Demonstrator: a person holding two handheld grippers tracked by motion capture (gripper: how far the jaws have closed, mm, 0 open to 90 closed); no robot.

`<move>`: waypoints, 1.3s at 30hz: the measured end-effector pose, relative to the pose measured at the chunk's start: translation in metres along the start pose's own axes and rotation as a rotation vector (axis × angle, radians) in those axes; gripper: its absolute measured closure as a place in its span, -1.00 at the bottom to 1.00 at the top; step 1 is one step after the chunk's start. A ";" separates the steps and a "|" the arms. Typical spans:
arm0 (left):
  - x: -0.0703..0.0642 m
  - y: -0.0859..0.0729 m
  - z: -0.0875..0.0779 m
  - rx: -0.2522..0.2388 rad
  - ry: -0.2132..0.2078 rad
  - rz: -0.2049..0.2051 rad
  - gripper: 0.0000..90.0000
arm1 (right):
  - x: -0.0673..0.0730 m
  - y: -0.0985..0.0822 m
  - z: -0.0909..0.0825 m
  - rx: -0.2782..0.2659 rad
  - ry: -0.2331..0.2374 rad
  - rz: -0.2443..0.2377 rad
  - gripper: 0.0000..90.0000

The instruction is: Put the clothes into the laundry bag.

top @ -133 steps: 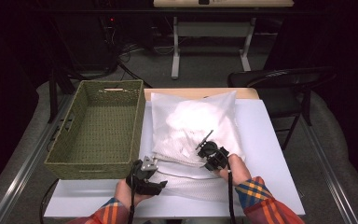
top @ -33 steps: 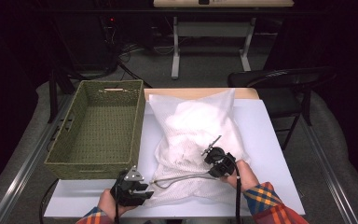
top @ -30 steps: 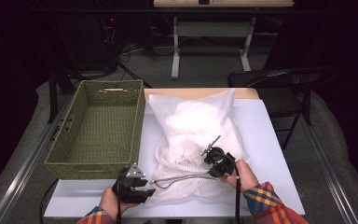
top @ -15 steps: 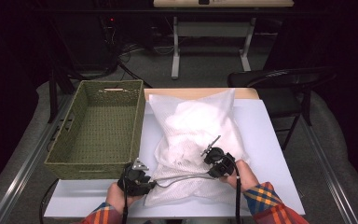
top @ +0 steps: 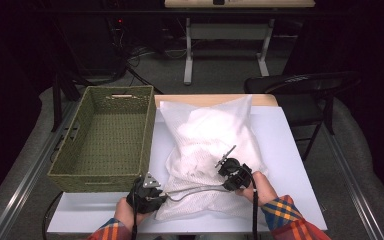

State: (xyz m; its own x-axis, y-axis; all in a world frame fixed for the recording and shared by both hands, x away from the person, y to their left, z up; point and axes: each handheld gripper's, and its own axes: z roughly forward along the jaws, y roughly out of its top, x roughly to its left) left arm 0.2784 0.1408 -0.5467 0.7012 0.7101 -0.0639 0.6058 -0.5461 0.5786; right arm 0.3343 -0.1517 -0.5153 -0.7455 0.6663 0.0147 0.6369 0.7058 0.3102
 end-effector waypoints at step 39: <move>0.004 0.026 0.015 -0.043 -0.047 -0.081 -0.13 | -0.004 -0.002 0.000 0.003 -0.002 0.004 0.90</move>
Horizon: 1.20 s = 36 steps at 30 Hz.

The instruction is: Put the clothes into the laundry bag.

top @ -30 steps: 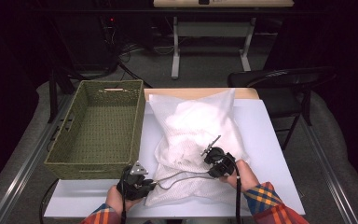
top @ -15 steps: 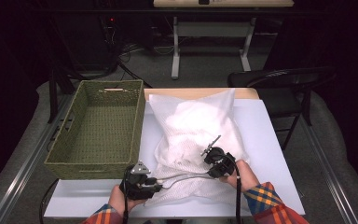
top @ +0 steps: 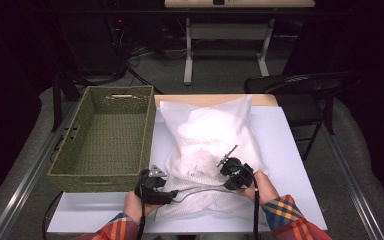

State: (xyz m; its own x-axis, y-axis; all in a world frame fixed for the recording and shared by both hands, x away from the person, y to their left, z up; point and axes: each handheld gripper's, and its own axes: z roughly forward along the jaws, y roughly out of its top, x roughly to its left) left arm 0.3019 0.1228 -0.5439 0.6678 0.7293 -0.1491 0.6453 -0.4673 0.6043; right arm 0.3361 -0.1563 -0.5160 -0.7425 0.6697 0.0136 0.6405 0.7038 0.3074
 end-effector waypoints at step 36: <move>0.015 -0.001 -0.001 -0.047 -0.167 -0.088 0.69 | 0.001 0.001 -0.002 -0.003 -0.040 -0.033 0.89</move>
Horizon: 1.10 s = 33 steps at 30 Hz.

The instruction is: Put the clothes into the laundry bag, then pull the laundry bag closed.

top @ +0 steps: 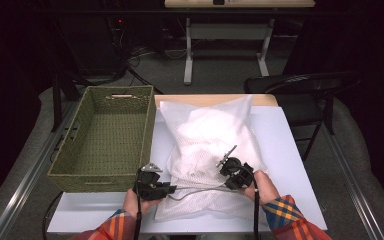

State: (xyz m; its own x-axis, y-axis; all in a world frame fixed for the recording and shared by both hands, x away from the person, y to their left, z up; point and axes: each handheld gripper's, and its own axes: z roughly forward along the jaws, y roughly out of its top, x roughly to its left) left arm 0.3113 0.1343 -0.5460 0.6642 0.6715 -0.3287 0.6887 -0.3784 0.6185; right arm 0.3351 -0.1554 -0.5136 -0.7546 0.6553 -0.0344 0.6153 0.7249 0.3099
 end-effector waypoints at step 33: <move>0.001 -0.001 -0.002 -0.023 -0.053 0.009 0.93 | 0.013 0.007 -0.011 -0.031 0.037 -0.044 -0.01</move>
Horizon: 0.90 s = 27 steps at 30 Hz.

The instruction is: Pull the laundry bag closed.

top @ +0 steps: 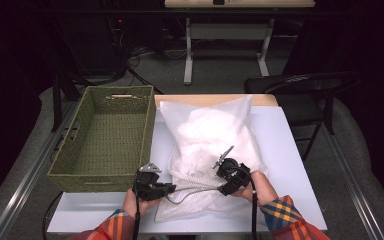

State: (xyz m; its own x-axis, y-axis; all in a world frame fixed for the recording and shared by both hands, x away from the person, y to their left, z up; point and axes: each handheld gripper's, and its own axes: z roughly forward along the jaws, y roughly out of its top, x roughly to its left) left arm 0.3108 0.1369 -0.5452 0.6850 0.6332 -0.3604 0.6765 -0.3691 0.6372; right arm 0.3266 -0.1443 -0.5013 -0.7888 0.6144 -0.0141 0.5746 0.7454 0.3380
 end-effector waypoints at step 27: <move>-0.015 0.008 -0.007 -0.052 -0.006 0.024 0.92 | 0.063 0.029 0.000 -0.197 0.228 -0.001 -0.11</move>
State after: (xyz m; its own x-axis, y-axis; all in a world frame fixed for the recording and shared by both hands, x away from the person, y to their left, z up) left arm 0.3038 0.1289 -0.5298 0.7028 0.6203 -0.3483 0.6448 -0.3487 0.6801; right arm 0.2930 -0.0840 -0.4924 -0.8307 0.5233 0.1899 0.5382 0.6678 0.5143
